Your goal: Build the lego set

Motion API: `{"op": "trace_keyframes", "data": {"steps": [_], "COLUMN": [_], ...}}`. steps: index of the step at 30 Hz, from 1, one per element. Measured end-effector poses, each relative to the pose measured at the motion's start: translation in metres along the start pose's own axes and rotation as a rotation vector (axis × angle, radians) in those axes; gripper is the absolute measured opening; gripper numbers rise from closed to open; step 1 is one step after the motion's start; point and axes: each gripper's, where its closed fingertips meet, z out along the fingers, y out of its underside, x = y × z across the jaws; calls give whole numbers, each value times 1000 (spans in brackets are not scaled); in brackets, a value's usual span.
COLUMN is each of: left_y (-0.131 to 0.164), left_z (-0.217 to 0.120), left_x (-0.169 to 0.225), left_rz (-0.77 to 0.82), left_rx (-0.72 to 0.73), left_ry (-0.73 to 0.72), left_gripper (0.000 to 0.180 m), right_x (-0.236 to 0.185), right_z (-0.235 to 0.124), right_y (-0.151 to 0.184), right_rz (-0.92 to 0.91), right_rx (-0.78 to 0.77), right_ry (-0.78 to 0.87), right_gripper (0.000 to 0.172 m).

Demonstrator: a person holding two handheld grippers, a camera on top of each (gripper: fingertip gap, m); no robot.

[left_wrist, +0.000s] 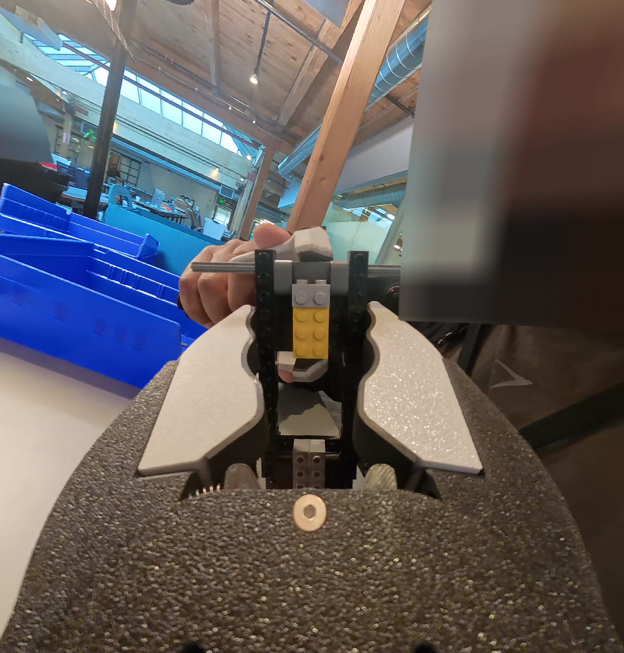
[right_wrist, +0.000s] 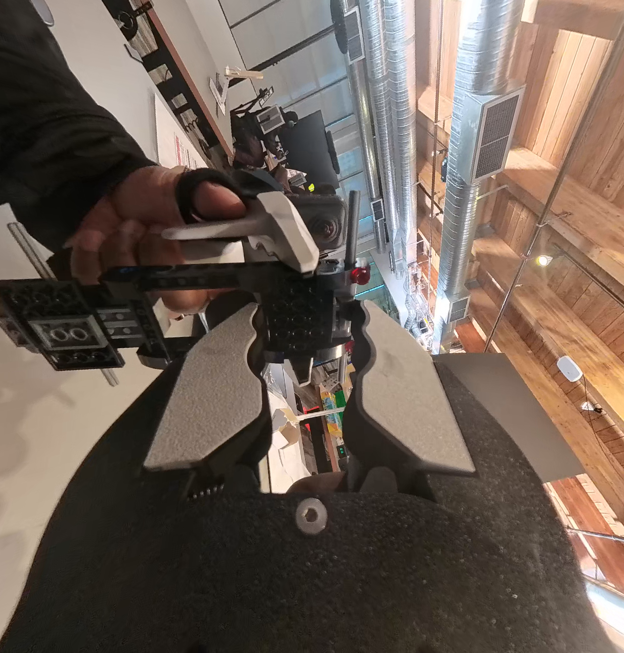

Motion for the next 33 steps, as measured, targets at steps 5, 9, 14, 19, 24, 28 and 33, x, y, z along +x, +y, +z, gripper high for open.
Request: {"op": "trace_keyframes", "data": {"steps": [5,9,14,19,24,28,33], "left_y": [-3,-8,-2,6,14,14,10], "left_z": [0,-3,-2,1,4,3,1], "left_x": [-2,1,5,5,6,5,2], "left_rz": [-13,-31,-7,-22,-46,-46,-46], "left_rx": [64,102,37,-26,-65,-66,-23], "left_ry": [7,40,54,52,65,60,55], "left_gripper": [56,56,56,56,56,56,56], "right_x": [2,6,3,0,-13,-15,-13], "right_z": [0,-2,-4,-9,-8,-7,-5], "right_y": [1,-3,1,-5,-4,-3,0], "right_rz": [-3,10,86,91,76,80,77], "right_rx": [-2,21,-11,-4,-19,-25,-28], "right_ry": [34,55,-94,-181,-246,-258,-227], "right_gripper": [46,50,68,63,54,50,50]}}
